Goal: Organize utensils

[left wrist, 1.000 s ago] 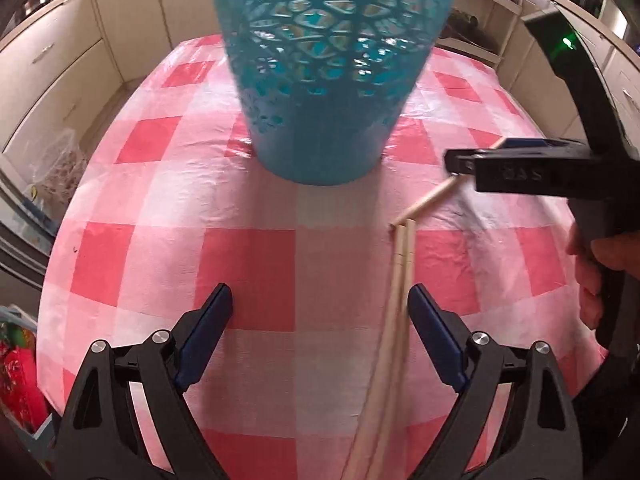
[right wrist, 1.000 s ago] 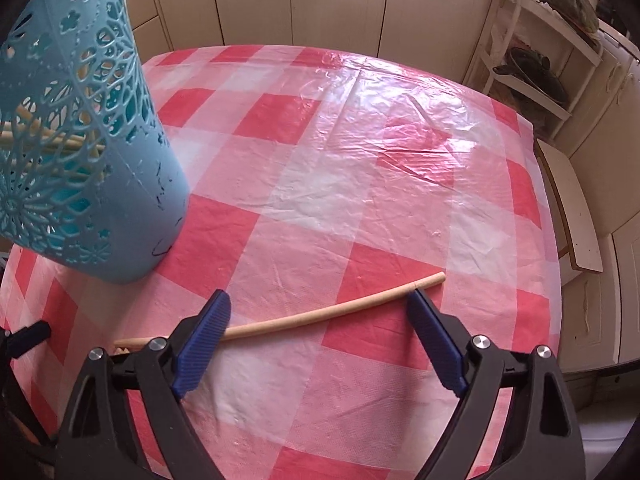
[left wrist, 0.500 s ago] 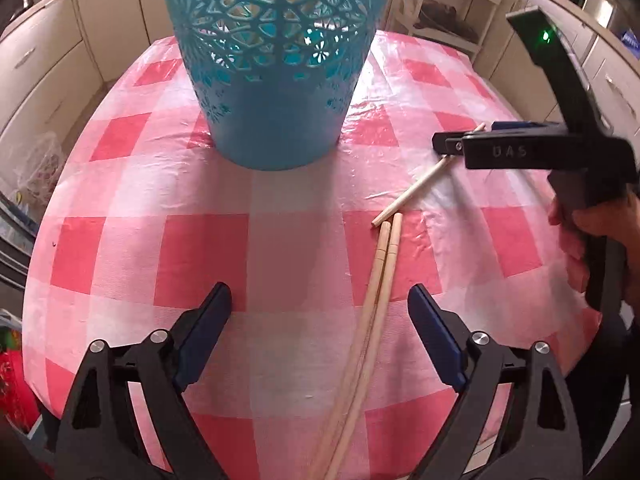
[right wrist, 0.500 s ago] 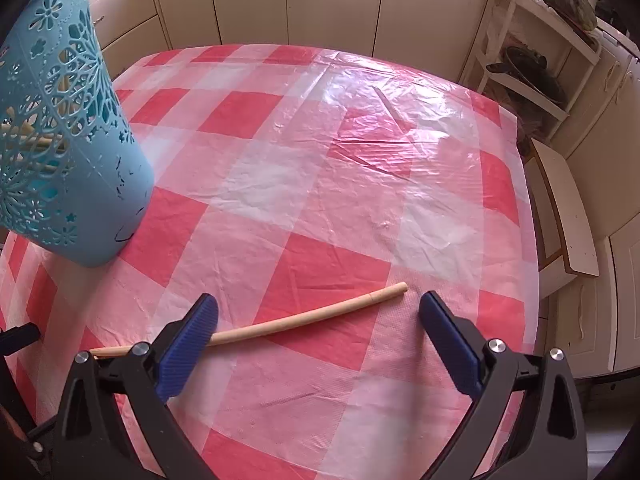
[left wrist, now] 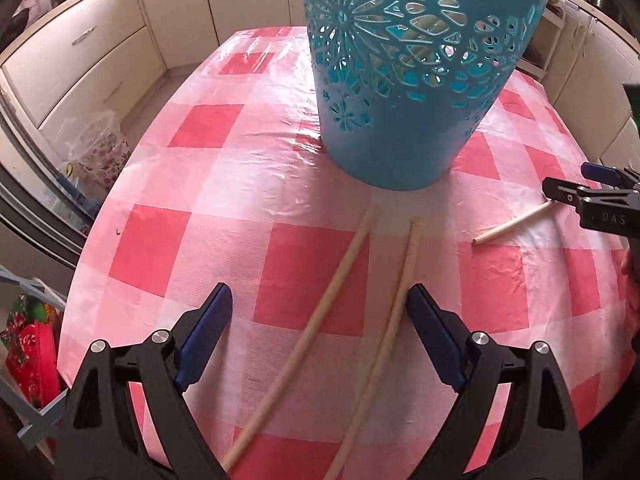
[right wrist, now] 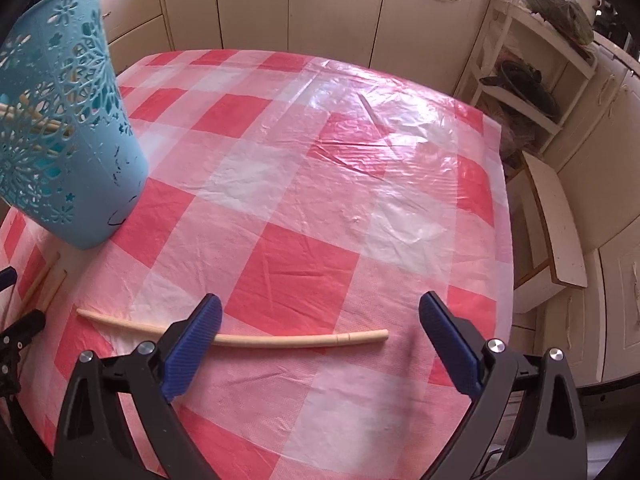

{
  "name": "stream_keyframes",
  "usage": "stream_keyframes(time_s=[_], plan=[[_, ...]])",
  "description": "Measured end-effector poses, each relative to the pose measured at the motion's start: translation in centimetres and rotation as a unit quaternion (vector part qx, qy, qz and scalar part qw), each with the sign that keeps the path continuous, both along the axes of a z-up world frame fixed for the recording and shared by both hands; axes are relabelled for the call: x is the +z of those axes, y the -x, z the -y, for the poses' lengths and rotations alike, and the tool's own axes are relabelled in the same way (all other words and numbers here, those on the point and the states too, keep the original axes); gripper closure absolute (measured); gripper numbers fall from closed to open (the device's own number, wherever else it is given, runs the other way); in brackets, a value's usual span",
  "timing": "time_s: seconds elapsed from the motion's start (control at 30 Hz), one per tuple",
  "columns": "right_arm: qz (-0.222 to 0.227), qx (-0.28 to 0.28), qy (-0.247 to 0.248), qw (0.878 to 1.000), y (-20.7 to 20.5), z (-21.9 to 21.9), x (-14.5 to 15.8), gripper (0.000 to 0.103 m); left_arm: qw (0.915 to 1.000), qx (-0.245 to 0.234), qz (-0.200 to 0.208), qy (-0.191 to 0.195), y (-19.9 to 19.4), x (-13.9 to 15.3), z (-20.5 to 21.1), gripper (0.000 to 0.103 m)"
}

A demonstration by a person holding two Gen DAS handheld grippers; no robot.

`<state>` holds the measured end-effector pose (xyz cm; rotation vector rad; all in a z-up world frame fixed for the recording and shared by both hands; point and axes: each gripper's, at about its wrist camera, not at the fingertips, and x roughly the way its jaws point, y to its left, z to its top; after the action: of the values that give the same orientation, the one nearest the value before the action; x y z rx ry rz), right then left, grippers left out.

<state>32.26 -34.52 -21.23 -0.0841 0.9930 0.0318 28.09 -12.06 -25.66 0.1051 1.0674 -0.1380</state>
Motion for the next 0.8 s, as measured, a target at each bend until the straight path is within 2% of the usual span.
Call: stream_keyframes(time_s=[0.13, 0.23, 0.3, 0.47, 0.57, 0.63, 0.7, 0.8], plan=[[0.019, 0.024, 0.032, 0.999, 1.4, -1.6, 0.6, 0.008, 1.0, 0.001, 0.003, 0.004, -0.2, 0.0, -0.1, 0.017], [0.034, -0.002, 0.005, 0.999, 1.3, -2.0, 1.6, 0.008, 0.9999, 0.002, 0.001, 0.014, -0.1, 0.2, -0.5, 0.017], [0.032, 0.001, 0.006, 0.999, 1.0, -3.2, 1.7, 0.008, 0.9998, 0.001, -0.004, 0.019, -0.2, 0.2, -0.4, 0.018], [0.008, 0.056, 0.068, 0.996, 2.3, -7.5, 0.5, 0.008, 0.9993, 0.001, -0.015, 0.035, -0.3, 0.5, -1.6, 0.018], [0.004, 0.079, 0.097, 0.992, 4.6, -7.9, 0.4, 0.008, 0.9992, -0.002, -0.016, 0.038, -0.2, 0.5, -2.2, 0.018], [0.005, 0.076, 0.106, 0.991, 6.0, -7.0, 0.7, 0.008, 0.9988, -0.003, -0.018, 0.045, -0.2, 0.6, -2.5, 0.018], [0.012, 0.043, 0.079, 0.996, 7.5, -5.2, 1.8, 0.008, 0.9984, -0.004, -0.019, 0.054, -0.1, 0.6, -2.7, 0.018], [0.006, -0.041, -0.023, 0.999, 9.3, -1.5, 2.5, 0.008, 0.9976, -0.003, -0.019, 0.067, 0.1, 0.7, -3.1, 0.018]])
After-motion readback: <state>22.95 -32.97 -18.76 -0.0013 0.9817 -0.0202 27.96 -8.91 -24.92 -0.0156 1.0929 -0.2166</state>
